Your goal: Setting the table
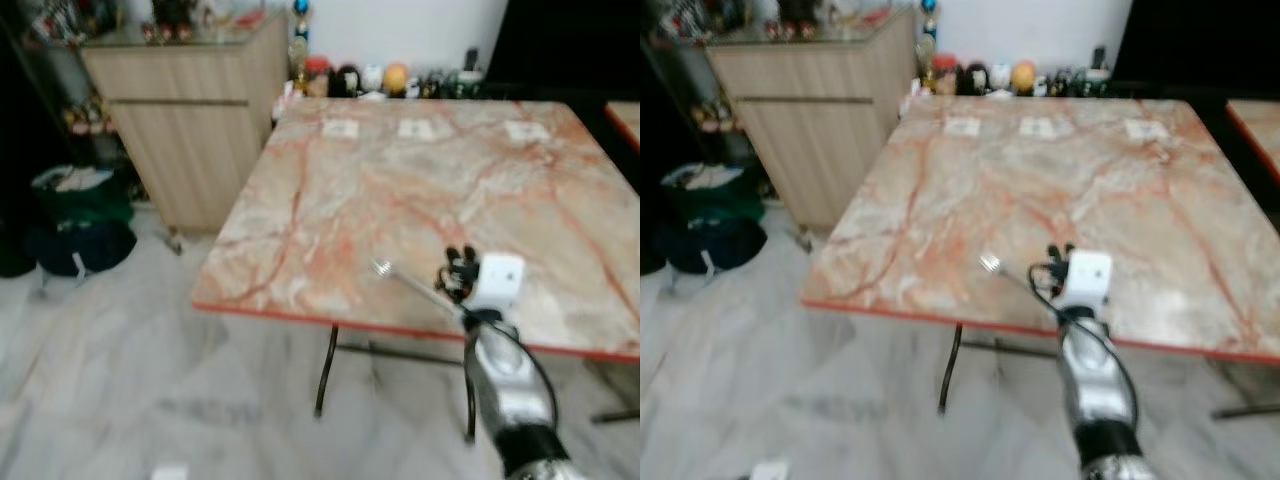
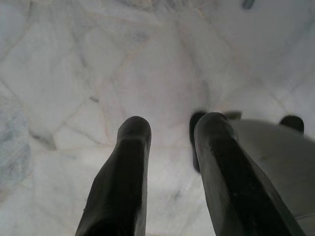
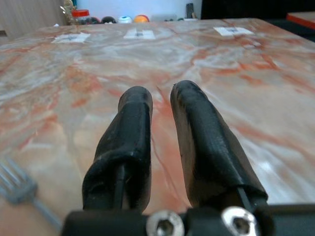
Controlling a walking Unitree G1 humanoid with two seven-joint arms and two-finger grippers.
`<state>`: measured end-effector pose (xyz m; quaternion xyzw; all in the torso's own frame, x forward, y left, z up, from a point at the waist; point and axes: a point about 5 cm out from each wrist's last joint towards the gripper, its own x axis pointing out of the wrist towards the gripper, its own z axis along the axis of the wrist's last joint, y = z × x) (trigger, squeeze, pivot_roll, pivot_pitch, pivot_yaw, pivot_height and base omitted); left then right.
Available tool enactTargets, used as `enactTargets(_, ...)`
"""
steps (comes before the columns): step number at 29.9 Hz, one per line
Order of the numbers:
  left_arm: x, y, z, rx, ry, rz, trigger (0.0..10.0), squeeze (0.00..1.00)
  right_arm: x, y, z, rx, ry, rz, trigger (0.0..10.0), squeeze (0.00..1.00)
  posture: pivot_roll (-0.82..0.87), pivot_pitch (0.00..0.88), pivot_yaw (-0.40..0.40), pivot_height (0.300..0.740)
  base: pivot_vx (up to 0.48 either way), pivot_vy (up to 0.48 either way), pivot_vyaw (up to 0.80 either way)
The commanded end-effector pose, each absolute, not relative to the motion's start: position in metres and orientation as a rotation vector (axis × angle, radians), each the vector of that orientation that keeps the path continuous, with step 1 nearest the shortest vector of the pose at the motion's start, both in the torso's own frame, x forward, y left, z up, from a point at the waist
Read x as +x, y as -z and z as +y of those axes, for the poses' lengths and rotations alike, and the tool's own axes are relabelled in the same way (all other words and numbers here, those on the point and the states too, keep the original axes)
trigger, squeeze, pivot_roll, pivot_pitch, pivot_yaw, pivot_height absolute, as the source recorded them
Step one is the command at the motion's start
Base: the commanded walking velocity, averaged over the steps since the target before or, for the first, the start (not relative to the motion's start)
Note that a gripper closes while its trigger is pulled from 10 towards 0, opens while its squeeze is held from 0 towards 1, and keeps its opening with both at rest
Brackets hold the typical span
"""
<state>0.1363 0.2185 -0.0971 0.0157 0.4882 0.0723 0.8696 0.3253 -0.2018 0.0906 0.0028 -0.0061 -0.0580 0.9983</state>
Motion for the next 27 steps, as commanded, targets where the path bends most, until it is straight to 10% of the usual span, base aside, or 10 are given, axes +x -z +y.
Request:
enactTargets(1,0.133,0.096,0.228,0.058,-0.166,1.030,10.0,0.00,0.329,-0.094,-0.187,0.025,0.064,-0.021,10.0,0.00,-0.04,0.000,0.018,0.740,0.000,0.000,0.00)
enactTargets(4,0.133,0.096,0.228,0.059,-0.165,1.031,10.0,0.00,0.329,-0.097,-0.184,0.024,0.011,-0.031,10.0,0.11,-0.04,0.000,0.018,0.740,0.000,0.000,0.00)
enactTargets(5,0.133,0.096,0.228,0.058,-0.166,1.031,10.0,0.00,0.329,-0.099,-0.184,0.015,-0.016,-0.035,10.0,1.00,-0.04,0.000,0.017,0.740,0.000,0.000,0.00)
enactTargets(20,0.134,0.096,0.228,0.059,-0.161,1.032,10.0,0.00,0.336,-0.111,-0.204,-0.103,-0.250,0.033,10.0,1.00,-0.05,0.000,0.024,0.740,0.000,0.000,0.00)
enactTargets(21,0.134,0.096,0.228,0.059,-0.161,1.032,10.0,0.00,0.336,-0.107,-0.203,-0.111,-0.294,0.070,10.0,0.75,-0.04,0.000,0.027,0.740,0.000,0.000,0.00)
enactTargets(22,0.134,0.096,0.228,0.059,-0.161,1.032,10.0,0.00,0.336,-0.104,-0.202,-0.095,-0.326,0.104,10.0,0.00,-0.04,0.000,0.028,0.740,0.000,0.000,0.00)
enactTargets(27,0.134,0.096,0.229,0.059,-0.160,1.033,10.0,0.00,0.336,-0.098,-0.205,-0.116,-0.347,0.159,10.0,0.00,-0.04,0.000,0.031,0.740,0.000,0.000,0.00)
